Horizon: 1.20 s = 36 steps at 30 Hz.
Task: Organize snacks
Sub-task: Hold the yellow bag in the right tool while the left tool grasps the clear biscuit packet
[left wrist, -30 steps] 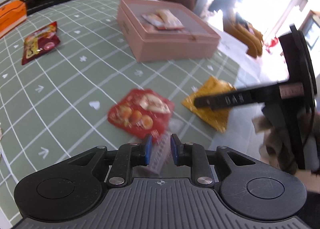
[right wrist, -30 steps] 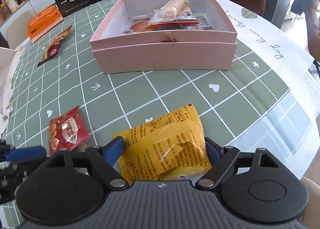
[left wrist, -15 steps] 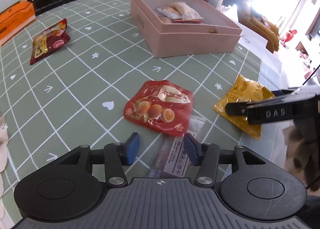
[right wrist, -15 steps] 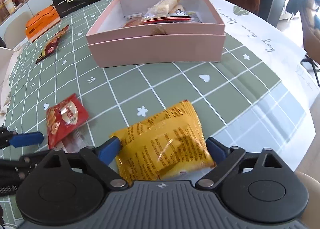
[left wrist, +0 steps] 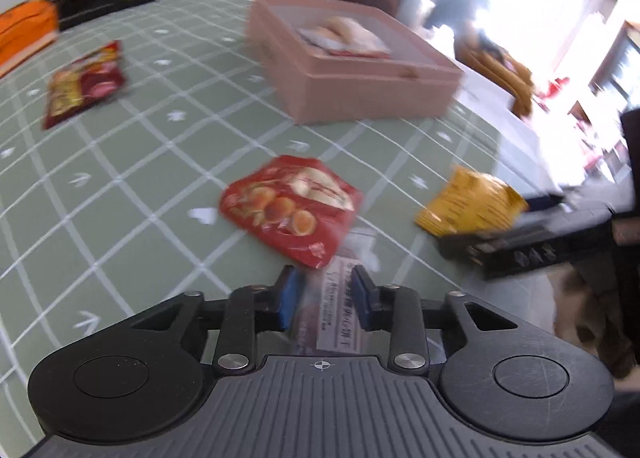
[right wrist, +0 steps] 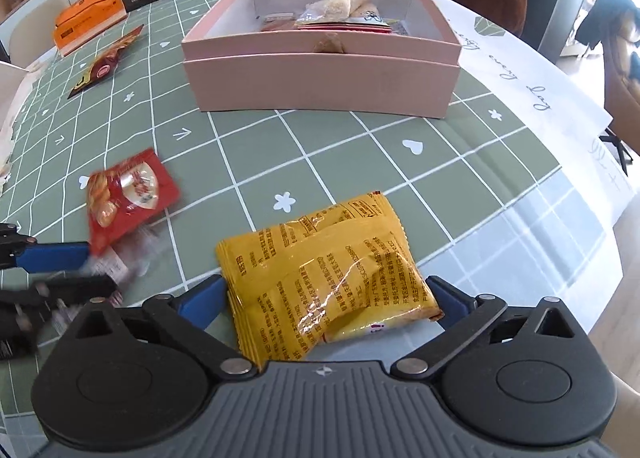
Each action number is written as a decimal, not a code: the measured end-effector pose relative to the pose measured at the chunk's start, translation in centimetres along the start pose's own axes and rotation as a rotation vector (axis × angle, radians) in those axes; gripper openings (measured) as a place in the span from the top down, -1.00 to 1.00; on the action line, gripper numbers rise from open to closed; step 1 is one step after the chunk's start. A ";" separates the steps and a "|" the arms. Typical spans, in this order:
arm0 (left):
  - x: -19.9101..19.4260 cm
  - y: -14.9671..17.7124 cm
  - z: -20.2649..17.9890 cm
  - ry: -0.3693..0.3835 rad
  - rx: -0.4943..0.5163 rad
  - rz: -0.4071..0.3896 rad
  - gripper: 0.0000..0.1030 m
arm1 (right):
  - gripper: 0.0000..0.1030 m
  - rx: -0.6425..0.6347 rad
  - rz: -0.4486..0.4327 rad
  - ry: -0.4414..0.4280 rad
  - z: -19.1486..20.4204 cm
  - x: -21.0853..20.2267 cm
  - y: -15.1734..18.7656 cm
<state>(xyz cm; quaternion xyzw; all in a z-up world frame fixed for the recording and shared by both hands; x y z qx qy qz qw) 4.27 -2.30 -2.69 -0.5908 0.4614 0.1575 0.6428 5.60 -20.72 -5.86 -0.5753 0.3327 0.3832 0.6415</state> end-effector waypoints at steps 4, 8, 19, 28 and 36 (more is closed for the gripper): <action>0.3 -0.7 -0.3 -0.044 -0.006 0.007 0.47 | -1.00 -0.003 -0.004 -0.001 -0.2 -0.2 0.6; 0.5 -0.8 -2.4 0.022 0.064 0.045 0.47 | -1.00 -0.018 -0.005 -0.011 -0.3 -0.4 0.7; 0.4 0.0 -6.1 0.044 0.271 0.067 0.46 | -1.00 -0.014 0.053 -0.003 -0.8 -0.1 0.0; 1.0 -0.7 -3.4 -0.073 0.192 0.048 0.12 | -1.00 0.010 0.035 0.005 -1.2 -0.3 0.3; -1.2 -0.8 -3.8 0.132 0.127 -0.010 0.08 | -1.00 0.007 0.002 -0.003 -2.0 -1.1 1.4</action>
Point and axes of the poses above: each gripper's, at about its wrist camera, not at the fingertips, and x roughly the way its jaws point, z to its left, y to its underside, the point moved 7 cm from there along x, roughly the way its jaws point, and after that the axes turned 10 degrees about x, right-handed, at the moved point
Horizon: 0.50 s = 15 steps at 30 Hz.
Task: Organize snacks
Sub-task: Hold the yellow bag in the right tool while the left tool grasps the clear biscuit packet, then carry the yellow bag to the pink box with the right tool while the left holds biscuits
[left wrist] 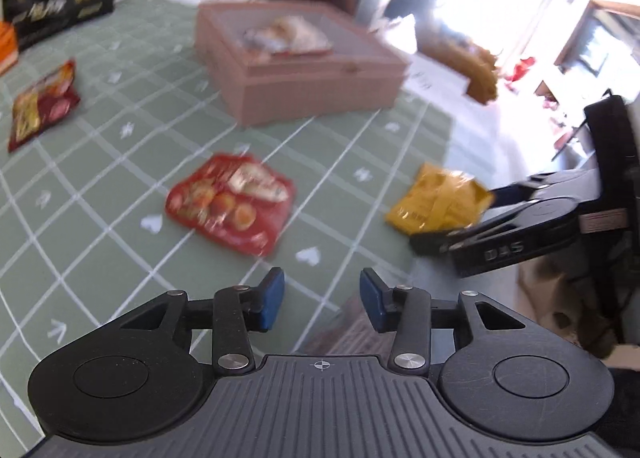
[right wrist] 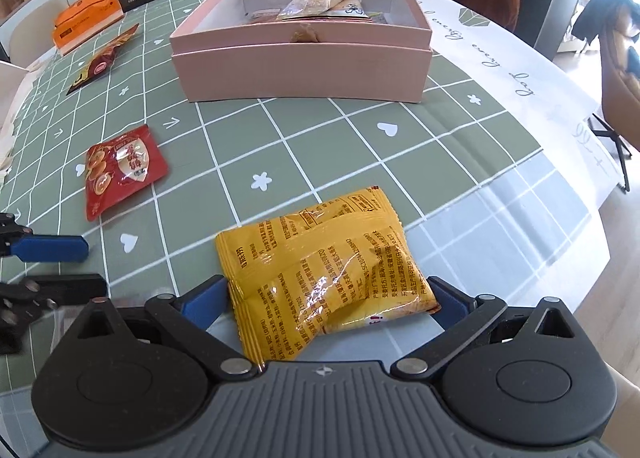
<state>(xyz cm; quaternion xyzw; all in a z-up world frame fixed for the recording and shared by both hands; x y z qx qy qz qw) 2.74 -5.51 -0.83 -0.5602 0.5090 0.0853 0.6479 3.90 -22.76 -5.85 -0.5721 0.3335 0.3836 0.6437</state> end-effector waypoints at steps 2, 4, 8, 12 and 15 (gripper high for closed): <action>-0.6 -0.1 -1.2 0.038 0.072 -0.006 0.08 | -0.99 0.001 0.002 -0.002 -0.4 -0.4 0.3; -0.8 0.2 -2.6 0.050 0.201 0.028 0.08 | -0.99 0.002 -0.015 -0.011 -0.8 -1.2 0.3; 0.4 1.7 -5.4 0.010 0.480 0.127 0.05 | -0.99 -0.017 -0.052 -0.017 -1.3 -3.0 -0.1; 2.4 1.3 -4.3 -0.066 0.409 0.162 -0.18 | -0.99 -0.013 -0.044 -0.021 -2.0 -3.4 -0.1; 2.8 0.4 -1.7 -0.101 0.220 0.148 -0.09 | -0.99 -0.008 -0.031 -0.006 -2.4 -3.3 0.4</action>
Point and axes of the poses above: each gripper's, at about its wrist camera, not at the fingertips, and x roughly the way its jaws point, z to its left, y to its underside, the point moved 7 cm from there along x, roughly the way its jaws point, and after that the axes turned 10 degrees about x, right-handed, at the moved point
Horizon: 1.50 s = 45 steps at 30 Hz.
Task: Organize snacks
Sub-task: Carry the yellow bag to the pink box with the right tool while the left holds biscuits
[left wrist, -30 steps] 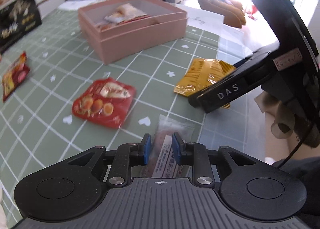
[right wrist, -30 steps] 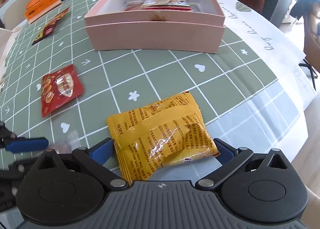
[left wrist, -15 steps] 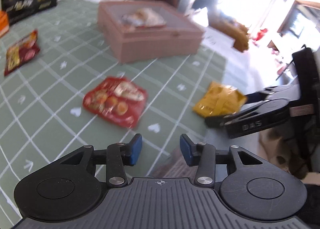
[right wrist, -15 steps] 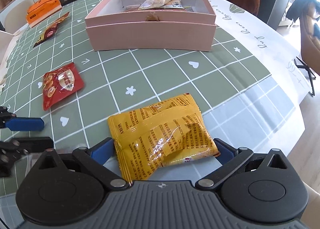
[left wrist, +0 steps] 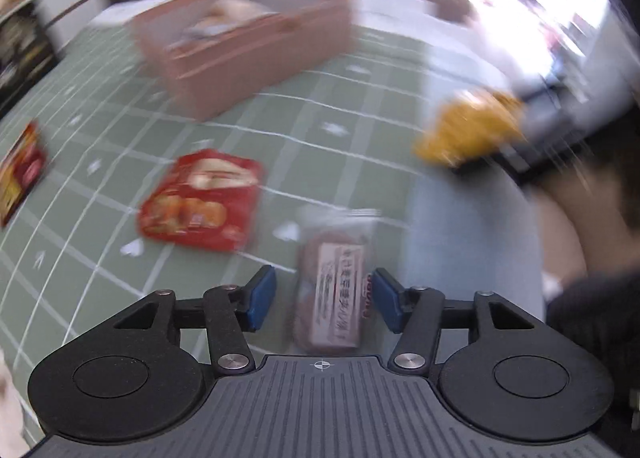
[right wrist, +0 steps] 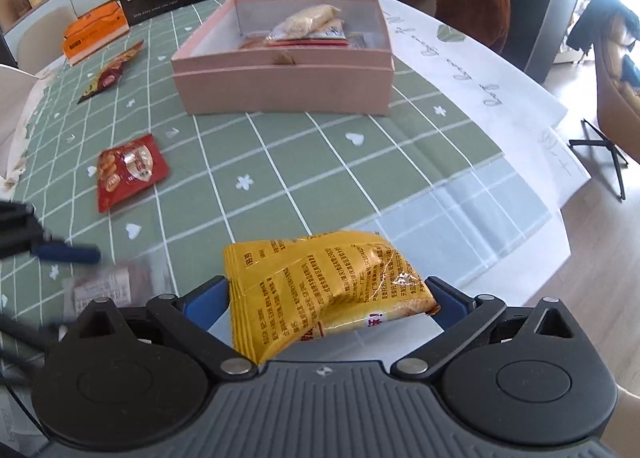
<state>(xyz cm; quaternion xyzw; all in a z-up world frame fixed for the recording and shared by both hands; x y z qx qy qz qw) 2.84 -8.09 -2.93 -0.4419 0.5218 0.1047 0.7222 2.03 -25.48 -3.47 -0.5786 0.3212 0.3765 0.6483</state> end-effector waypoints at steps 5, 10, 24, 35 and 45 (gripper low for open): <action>0.5 -0.8 0.7 -0.015 -0.069 0.009 -0.08 | -0.99 0.016 0.044 -0.009 -0.2 0.5 1.4; 0.5 -1.0 1.4 -0.054 -0.108 0.001 0.12 | -0.98 0.000 0.039 -0.027 1.4 1.0 1.1; 0.0 -0.1 0.6 -0.066 -0.116 -0.048 0.02 | -0.93 -0.057 0.034 -0.085 1.7 0.3 1.2; -0.2 -0.2 0.5 -0.121 -0.201 -0.046 0.18 | -0.79 -0.084 0.031 -0.021 2.3 2.6 0.2; -1.8 -1.9 0.3 -0.062 -0.258 -0.122 0.19 | -0.52 -0.058 -0.041 -0.053 1.3 -0.6 -1.8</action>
Point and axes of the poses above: each gripper's, at about its wrist camera, not at the fingertips, and x roughly the way its jaws point, z to its left, y to its underside, the point moved 7 cm from there along x, roughly the way its jaws point, and after that the axes turned 10 degrees about x, right-handed, at the moved point
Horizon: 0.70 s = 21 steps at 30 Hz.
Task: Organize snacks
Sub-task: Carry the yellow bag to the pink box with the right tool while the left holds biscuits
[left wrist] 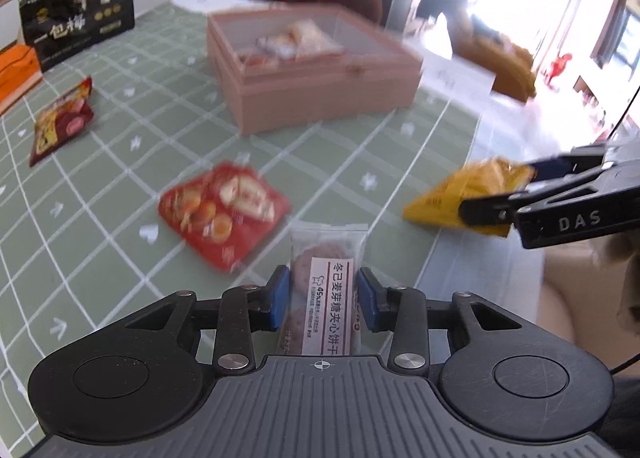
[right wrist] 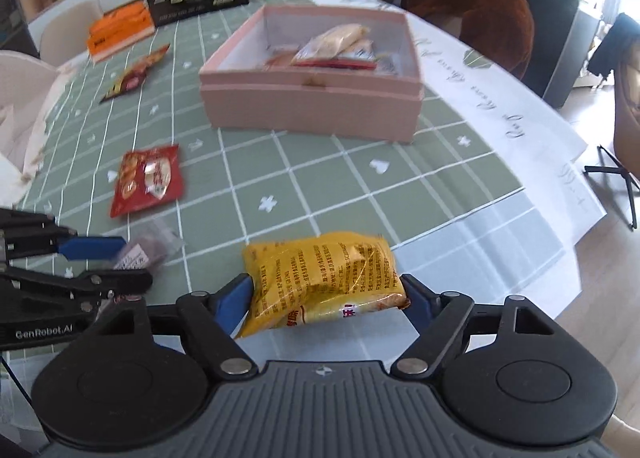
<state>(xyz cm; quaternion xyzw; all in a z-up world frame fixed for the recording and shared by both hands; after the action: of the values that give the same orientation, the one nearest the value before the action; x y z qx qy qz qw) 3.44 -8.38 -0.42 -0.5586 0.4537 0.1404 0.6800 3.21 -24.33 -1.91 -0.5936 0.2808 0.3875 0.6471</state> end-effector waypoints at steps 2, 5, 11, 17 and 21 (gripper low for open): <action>-1.2 -1.8 0.5 0.018 -0.033 -0.065 0.19 | -0.02 0.028 -0.025 -0.010 -0.5 -0.9 -0.8; -3.1 -6.2 1.9 0.009 -0.062 -0.183 0.19 | 0.19 0.067 -0.043 -0.036 -1.3 -2.1 -2.8; -4.8 -11.9 4.5 -0.012 -0.111 -0.294 0.19 | -0.18 0.064 -0.104 -0.089 -1.7 -3.4 -7.4; -3.2 -7.4 4.4 -0.053 -0.126 -0.196 0.19 | -0.63 0.198 0.096 -0.092 -2.2 -0.5 -4.8; -1.6 -3.6 5.4 -0.065 -0.186 -0.083 0.19 | -0.63 0.383 0.243 -0.160 -2.0 2.3 -2.7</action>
<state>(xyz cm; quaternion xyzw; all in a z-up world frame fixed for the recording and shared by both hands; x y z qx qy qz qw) 7.51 -4.31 2.91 -0.6327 0.3928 0.1718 0.6448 6.89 -25.88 -2.54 -0.3893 0.3664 0.4478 0.7167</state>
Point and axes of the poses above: each gripper's, at about its wrist camera, not at the fingertips, and x roughly the way its jaws point, z to its left, y to its underside, the point moved 7 cm from there along x, roughly the way its jaws point, and after that the axes turned 10 degrees about x, right-handed, at the moved point
